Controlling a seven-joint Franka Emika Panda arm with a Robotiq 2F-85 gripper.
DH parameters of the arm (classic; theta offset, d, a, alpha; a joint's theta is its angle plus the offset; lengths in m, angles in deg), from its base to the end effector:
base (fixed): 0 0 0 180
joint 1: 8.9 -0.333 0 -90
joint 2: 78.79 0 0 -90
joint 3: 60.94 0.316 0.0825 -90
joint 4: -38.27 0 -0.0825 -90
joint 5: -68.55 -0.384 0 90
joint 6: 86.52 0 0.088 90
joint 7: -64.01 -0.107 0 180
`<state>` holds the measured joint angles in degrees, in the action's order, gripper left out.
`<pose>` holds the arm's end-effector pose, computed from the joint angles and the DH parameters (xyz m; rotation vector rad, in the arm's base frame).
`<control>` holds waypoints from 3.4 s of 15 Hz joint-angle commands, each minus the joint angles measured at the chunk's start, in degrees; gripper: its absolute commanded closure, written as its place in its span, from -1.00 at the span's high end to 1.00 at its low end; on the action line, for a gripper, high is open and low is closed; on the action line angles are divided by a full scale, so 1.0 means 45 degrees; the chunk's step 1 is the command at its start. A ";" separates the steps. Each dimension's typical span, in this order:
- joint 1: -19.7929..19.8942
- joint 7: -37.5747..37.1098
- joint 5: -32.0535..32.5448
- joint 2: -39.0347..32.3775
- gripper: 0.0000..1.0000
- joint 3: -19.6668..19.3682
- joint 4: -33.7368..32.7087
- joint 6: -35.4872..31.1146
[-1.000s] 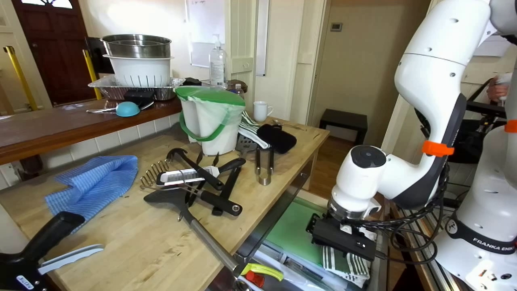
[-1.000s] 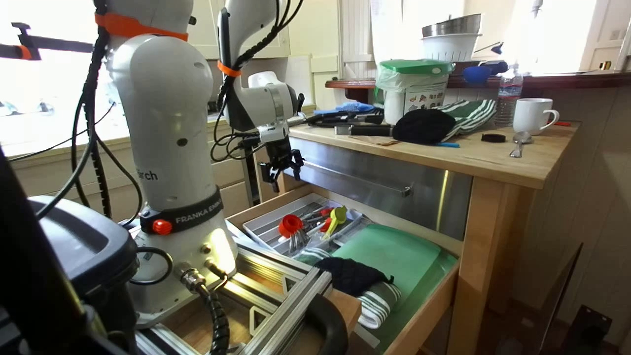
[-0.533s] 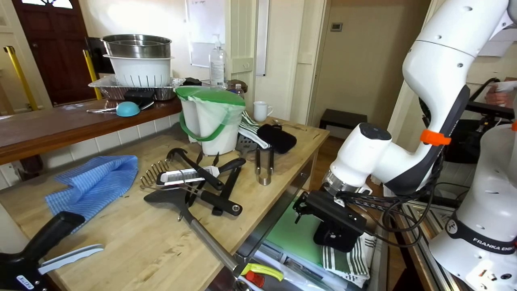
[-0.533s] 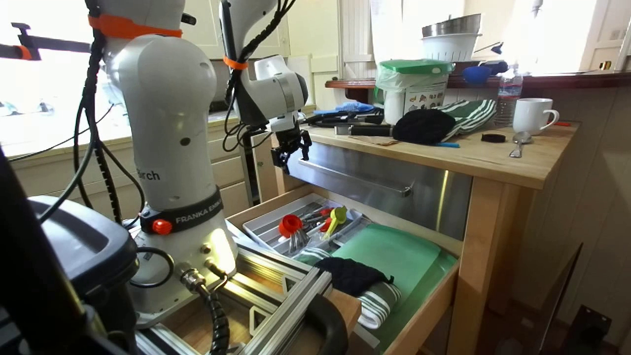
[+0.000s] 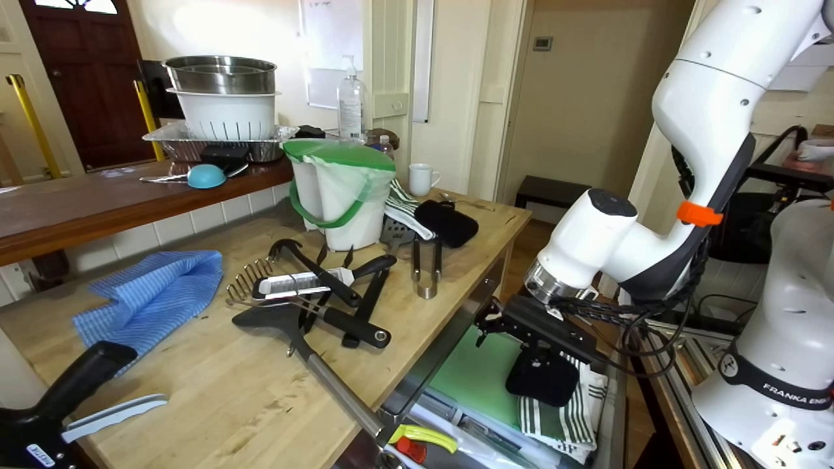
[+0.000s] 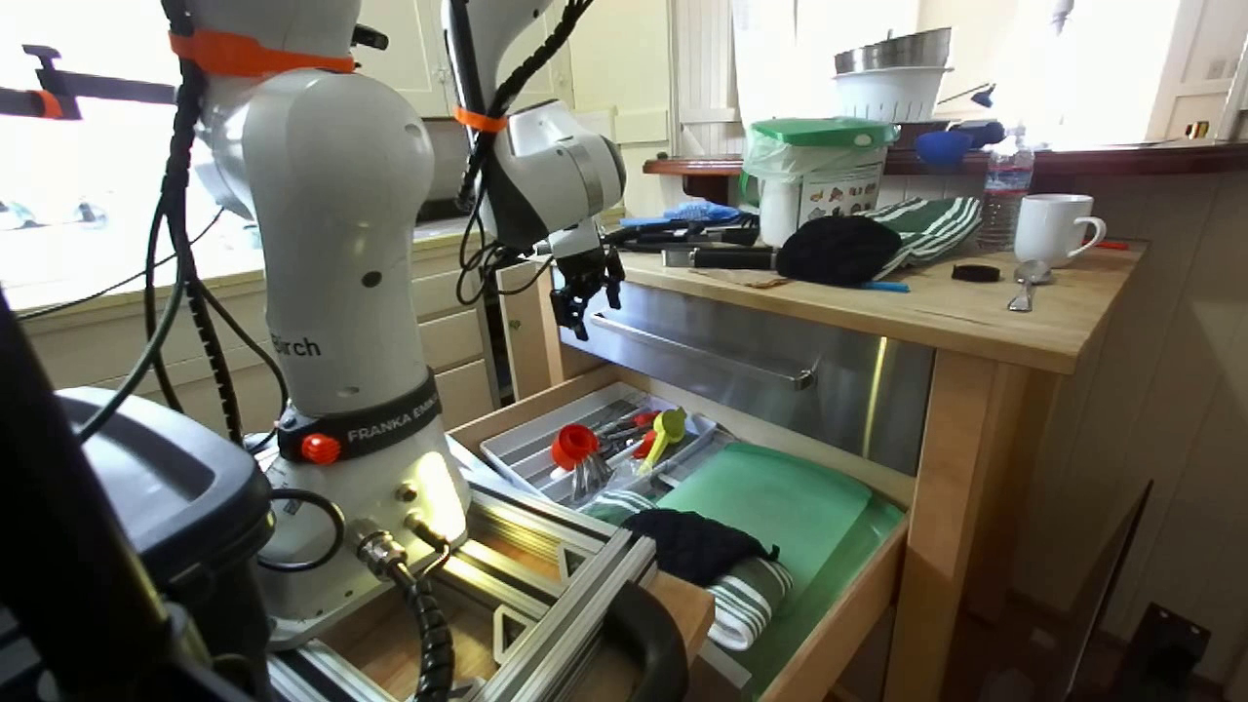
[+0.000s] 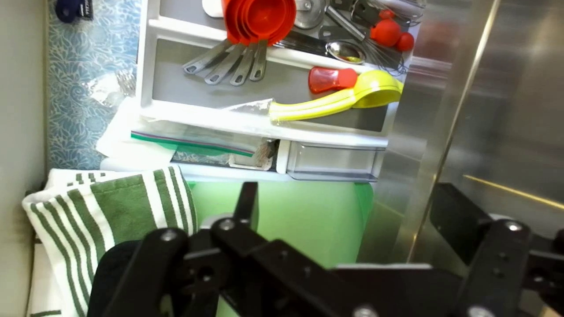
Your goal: Open the first top drawer
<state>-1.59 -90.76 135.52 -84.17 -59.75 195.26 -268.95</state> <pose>0.3794 0.0451 0.2117 -1.9728 2.1006 -0.3180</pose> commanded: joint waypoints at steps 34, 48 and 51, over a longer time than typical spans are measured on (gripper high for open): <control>-0.2913 -0.0011 0.0365 0.1001 1.00 0.1341 -0.0054 1.0260; -0.4122 -0.0863 -0.0334 -0.2513 1.00 0.1968 -0.3465 1.1854; -0.5851 -0.0860 -0.1452 -0.3530 1.00 0.0850 -0.4338 1.2623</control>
<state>-21.36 -91.37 133.13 -94.21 -52.53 180.50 -216.56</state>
